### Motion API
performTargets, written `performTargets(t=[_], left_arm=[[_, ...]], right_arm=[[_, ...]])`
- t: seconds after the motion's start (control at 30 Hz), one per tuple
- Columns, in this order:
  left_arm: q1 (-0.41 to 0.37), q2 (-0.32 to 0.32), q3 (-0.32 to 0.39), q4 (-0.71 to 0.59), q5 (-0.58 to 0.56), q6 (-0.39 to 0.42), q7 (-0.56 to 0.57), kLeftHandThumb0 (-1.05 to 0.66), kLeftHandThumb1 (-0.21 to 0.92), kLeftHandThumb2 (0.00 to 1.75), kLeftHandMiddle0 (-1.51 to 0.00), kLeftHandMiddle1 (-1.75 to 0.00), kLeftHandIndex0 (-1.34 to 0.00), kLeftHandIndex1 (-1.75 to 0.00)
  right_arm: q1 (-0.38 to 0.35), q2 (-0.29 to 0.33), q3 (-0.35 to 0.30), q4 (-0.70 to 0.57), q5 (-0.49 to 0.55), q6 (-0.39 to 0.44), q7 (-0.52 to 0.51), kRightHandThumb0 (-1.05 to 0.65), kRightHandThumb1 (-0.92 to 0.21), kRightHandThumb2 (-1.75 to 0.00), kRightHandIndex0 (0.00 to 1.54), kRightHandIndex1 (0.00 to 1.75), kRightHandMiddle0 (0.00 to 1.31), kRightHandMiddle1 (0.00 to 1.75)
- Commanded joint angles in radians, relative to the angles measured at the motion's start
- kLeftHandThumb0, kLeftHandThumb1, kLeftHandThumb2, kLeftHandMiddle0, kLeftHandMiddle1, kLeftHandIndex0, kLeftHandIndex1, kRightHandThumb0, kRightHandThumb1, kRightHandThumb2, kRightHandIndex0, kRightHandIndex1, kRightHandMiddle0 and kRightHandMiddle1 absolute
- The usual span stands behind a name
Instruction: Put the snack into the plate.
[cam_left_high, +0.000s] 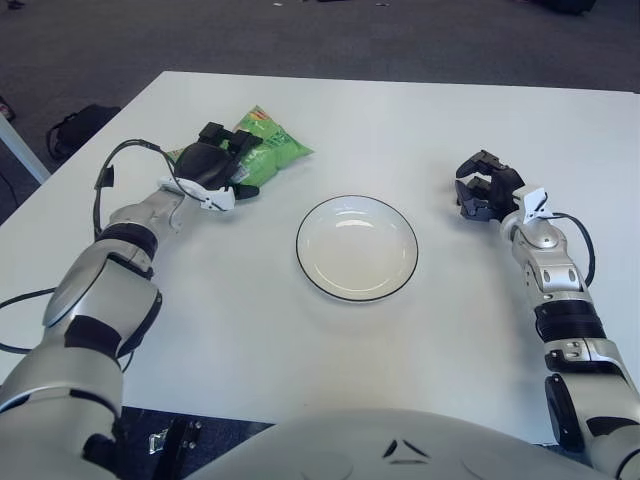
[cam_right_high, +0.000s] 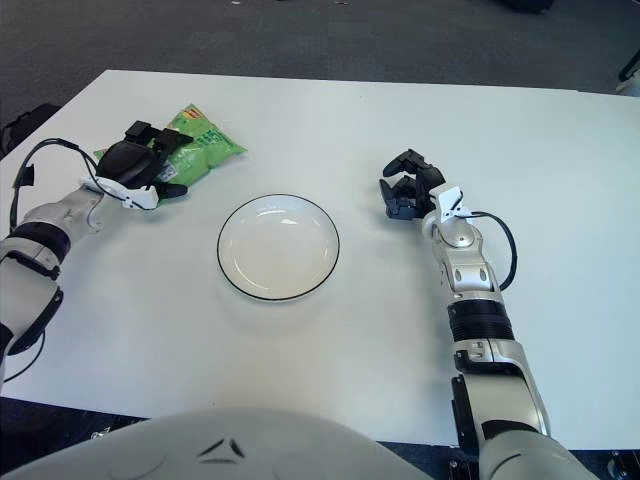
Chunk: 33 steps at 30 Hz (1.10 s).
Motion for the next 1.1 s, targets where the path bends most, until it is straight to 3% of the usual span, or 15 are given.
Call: performTargets(t=[0.0,0.4,0.63,0.8,1.07], left_arm=[[0.007,0.031,-0.03,-0.019,0.047,-0.042,0.041,-0.76,0.92,0.61,-0.05,-0.87,0.0,-0.8],[-0.036,0.083,-0.168,-0.008,0.249,-0.074,0.314,-0.89,0.92,0.89,-0.11,-0.58,0.0,-0.62],[-0.04,0.077,-0.152,0.017,0.227,-0.078,0.331,-0.94,0.92,0.97,-0.1,-0.48,0.0,-0.44],[-0.036,0.066,-0.094,0.009,0.168,-0.116,0.375,-0.99,0.92,0.98,-0.06,-0.4,0.0,-0.28],[-0.031,0.074,-0.04,-0.123,0.158,-0.139,0.492,-1.03,0.92,0.9,0.0,-0.21,0.0,-0.12]], right_arm=[[0.109,0.024,0.057,0.073,-0.042,0.085,0.048,-0.01,-0.39,-1.23,0.59,1.69,0.32,1.75],[0.097,0.028,0.062,0.087,-0.051,0.094,0.048,-0.01,-0.41,-1.2,0.59,1.67,0.29,1.75],[0.097,0.033,0.056,0.09,-0.045,0.092,0.047,-0.01,-0.43,-1.17,0.59,1.65,0.28,1.75],[0.095,0.03,0.066,0.099,-0.058,0.079,0.047,-0.01,-0.41,-1.21,0.59,1.67,0.3,1.75],[0.089,0.021,0.084,0.106,-0.086,0.072,0.046,-0.01,-0.39,-1.23,0.6,1.69,0.31,1.75]])
